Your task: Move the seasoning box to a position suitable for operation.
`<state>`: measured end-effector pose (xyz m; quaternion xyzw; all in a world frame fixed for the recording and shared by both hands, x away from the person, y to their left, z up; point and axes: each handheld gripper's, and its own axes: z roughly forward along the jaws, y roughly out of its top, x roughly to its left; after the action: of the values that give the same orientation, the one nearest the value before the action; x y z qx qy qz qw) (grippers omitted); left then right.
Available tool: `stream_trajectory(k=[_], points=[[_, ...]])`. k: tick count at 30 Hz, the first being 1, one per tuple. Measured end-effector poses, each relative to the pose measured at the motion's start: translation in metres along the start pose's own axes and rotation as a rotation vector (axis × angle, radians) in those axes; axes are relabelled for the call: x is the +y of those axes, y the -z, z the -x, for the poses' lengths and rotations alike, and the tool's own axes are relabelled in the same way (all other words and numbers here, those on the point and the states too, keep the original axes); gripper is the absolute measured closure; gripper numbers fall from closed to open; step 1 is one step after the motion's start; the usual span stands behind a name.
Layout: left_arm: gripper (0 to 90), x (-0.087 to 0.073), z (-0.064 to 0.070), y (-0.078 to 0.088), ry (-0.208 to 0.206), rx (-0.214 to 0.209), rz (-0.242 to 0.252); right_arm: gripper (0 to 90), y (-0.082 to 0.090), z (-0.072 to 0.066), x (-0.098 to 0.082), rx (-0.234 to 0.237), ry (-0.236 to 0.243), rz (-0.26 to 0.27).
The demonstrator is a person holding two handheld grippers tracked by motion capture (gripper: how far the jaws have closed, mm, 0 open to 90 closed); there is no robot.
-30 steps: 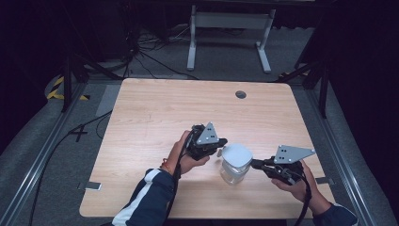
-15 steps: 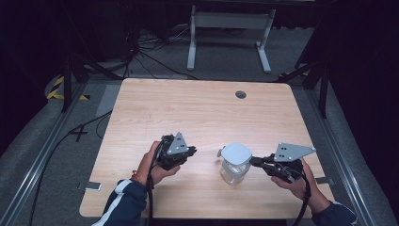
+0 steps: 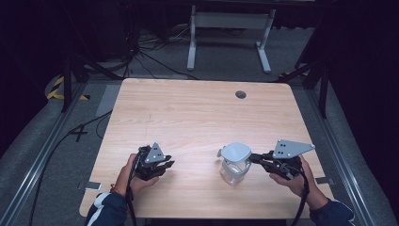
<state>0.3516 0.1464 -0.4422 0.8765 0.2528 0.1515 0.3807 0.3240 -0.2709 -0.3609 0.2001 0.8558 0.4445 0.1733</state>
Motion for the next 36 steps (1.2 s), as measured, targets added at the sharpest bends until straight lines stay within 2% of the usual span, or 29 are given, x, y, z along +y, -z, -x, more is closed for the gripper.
stream_trajectory(k=[2,5,10,18,22,27,36], points=[[73.3,-0.005,0.001,0.001,0.018,-0.008,-0.007,89.8,0.0,0.001,0.002,-0.005,0.009,0.006],[72.1,-0.009,0.003,0.001,0.01,-0.025,-0.026,89.8,0.0,0.004,0.006,0.005,0.013,0.015],[69.7,-0.015,0.006,0.001,0.02,-0.037,-0.038,89.8,-0.004,0.007,0.011,-0.002,0.024,0.018],[65.8,-0.023,0.006,0.005,0.042,-0.047,-0.035,89.8,-0.014,0.014,0.019,-0.002,0.031,0.021],[62.3,-0.025,0.008,0.005,0.038,-0.079,-0.013,89.9,-0.023,0.016,0.026,0.013,0.026,0.016],[60.5,-0.027,0.009,0.005,0.04,-0.1,-0.011,89.8,-0.032,0.021,0.033,0.0,0.027,0.017],[55.8,-0.029,0.006,0.001,0.051,-0.104,-0.01,89.8,-0.042,0.024,0.035,0.006,0.028,0.008]])
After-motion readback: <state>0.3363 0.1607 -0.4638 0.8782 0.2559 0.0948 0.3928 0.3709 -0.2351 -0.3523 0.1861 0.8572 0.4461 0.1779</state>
